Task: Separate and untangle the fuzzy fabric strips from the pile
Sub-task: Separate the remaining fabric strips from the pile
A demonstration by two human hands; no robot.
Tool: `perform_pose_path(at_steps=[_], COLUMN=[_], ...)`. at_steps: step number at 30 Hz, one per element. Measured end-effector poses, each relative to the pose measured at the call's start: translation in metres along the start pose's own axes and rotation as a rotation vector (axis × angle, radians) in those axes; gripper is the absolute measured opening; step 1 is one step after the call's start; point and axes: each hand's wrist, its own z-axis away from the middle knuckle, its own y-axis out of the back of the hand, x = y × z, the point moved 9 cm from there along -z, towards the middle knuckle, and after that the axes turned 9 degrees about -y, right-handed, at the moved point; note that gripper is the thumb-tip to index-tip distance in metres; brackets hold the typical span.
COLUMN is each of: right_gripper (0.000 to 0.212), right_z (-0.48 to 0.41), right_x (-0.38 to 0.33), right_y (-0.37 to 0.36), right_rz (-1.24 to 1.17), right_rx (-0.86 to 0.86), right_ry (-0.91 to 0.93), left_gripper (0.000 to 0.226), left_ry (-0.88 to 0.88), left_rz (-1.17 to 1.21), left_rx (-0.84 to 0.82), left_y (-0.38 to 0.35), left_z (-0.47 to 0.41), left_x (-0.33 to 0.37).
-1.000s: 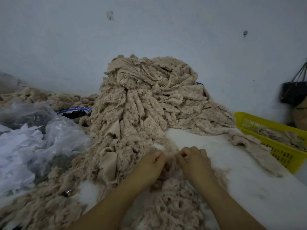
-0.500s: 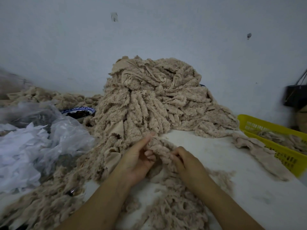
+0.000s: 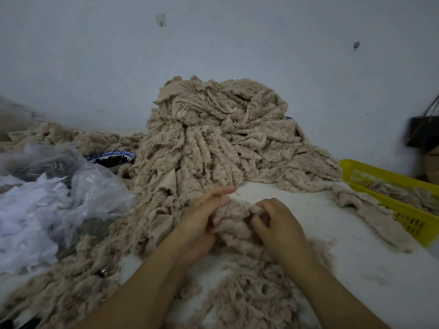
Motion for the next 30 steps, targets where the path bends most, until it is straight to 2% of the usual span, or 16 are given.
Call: perform_pose_path(at_steps=[2, 5, 8, 11, 12, 14, 17, 19, 22, 25, 27, 30], right_gripper=[0.009, 0.012, 0.022, 0.029, 0.029, 0.026, 0.028, 0.035, 0.039, 0.042, 0.043, 0.033], right_z=[-0.001, -0.003, -0.002, 0.001, 0.002, 0.003, 0.002, 0.002, 0.001, 0.002, 0.004, 0.018], right_x=[0.010, 0.022, 0.024, 0.018, 0.015, 0.011, 0.009, 0.010, 0.011, 0.012, 0.005, -0.017], right_y=[0.009, 0.006, 0.000, -0.002, -0.002, -0.002, -0.003, -0.002, 0.000, 0.002, -0.004, -0.030], right_rz=[-0.057, -0.325, -0.476, -0.569, -0.588, -0.631, -0.599, -0.540, -0.567, -0.655, -0.670, -0.509], right_rx=[0.044, -0.009, -0.083, -0.102, -0.099, -0.102, -0.107, -0.083, -0.062, -0.076, -0.163, -0.425], right_ry=[-0.071, -0.206, -0.281, -0.298, -0.297, -0.294, -0.269, -0.263, -0.269, -0.274, -0.249, -0.140], left_gripper=[0.029, 0.025, 0.016, 0.005, 0.010, 0.008, 0.041, 0.042, 0.032, 0.027, 0.035, 0.050], left_ry=[-0.003, -0.020, -0.069, -0.118, -0.134, -0.128, -0.155, -0.167, -0.121, -0.070, -0.048, 0.028], left_rz=[0.113, 0.165, -0.145, -0.626, -0.751, -0.825, -0.826, -0.847, -0.731, -0.438, -0.164, 0.179], left_rx=[0.055, 0.161, 0.220, 0.098, 0.042, -0.013, -0.047, -0.054, 0.017, 0.144, 0.190, 0.208], left_y=[0.009, 0.020, 0.026, 0.012, 0.004, -0.005, -0.004, -0.003, 0.003, 0.013, 0.017, 0.017], left_z=[-0.001, -0.005, -0.006, -0.003, -0.002, -0.002, -0.006, -0.005, -0.004, -0.003, -0.006, -0.006], left_x=[0.004, 0.004, 0.003, 0.002, 0.001, -0.004, -0.012, -0.009, -0.008, -0.007, -0.006, -0.008])
